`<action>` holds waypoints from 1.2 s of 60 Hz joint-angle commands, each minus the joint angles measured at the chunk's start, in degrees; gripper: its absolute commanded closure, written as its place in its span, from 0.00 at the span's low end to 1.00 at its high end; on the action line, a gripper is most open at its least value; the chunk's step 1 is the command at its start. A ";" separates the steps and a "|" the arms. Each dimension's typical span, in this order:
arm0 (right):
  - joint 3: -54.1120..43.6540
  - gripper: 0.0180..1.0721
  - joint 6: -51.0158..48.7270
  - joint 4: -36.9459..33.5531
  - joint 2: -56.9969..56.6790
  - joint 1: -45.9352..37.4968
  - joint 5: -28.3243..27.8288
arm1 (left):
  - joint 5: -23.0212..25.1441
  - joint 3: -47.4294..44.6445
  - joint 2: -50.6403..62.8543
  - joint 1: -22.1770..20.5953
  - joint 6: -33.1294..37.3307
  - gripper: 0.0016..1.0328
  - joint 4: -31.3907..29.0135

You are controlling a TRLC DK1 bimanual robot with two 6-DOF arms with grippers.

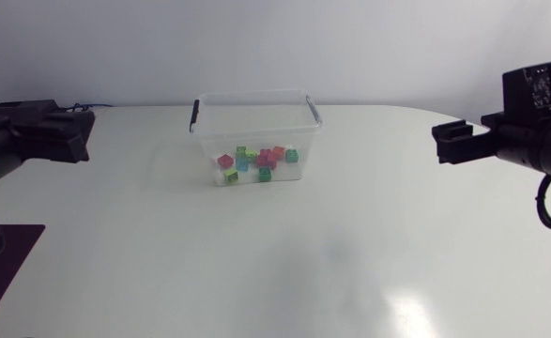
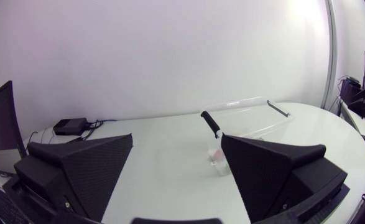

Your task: Place the duplo bricks in the container

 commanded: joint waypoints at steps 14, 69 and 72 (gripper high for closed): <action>-10.14 0.05 -1.86 3.23 -10.82 -1.52 1.62 | -0.03 -9.95 -10.28 2.63 4.36 0.04 4.91; -30.60 0.05 1.63 8.65 -37.93 -5.04 -1.05 | 3.39 -28.44 -32.62 5.62 2.53 0.04 5.76; -31.85 0.05 2.30 9.10 -39.24 -5.07 -1.37 | 3.74 -29.37 -33.29 5.81 1.94 0.04 6.05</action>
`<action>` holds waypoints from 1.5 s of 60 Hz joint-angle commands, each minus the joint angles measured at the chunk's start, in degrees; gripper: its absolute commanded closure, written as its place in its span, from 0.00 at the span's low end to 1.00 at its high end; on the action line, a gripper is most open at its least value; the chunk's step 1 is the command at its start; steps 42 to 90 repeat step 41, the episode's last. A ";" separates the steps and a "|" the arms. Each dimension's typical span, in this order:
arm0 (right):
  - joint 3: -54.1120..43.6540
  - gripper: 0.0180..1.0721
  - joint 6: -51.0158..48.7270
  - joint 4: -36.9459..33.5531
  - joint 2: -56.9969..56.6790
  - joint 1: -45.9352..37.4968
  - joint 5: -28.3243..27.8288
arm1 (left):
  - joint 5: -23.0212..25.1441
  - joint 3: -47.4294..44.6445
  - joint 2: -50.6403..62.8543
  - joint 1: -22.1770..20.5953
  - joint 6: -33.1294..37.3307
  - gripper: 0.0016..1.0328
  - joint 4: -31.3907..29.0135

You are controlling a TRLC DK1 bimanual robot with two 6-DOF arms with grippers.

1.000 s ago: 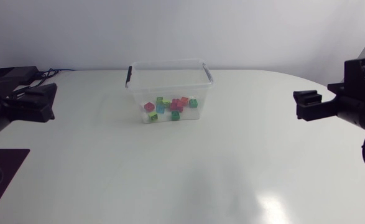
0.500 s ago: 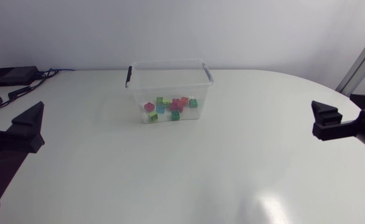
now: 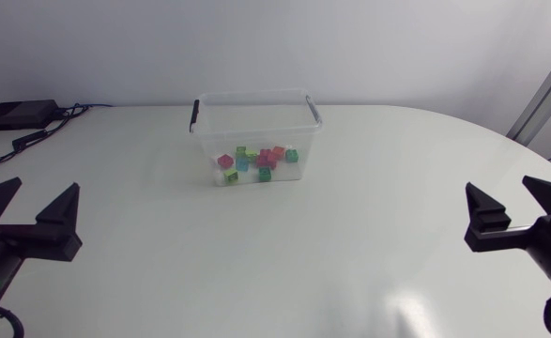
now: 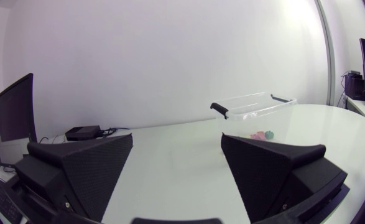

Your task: Place the duplo bricks in the container

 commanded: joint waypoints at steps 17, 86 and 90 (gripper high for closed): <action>-10.56 0.05 6.47 4.43 -10.16 -0.78 -2.59 | 2.90 -8.22 -5.45 1.79 -5.61 0.04 2.93; -16.45 0.05 9.65 6.57 -16.34 -0.95 -4.08 | 4.58 -12.62 -8.64 2.70 -8.36 0.04 4.29; -16.45 0.05 9.65 6.57 -16.34 -0.95 -4.08 | 4.58 -12.62 -8.64 2.70 -8.36 0.04 4.29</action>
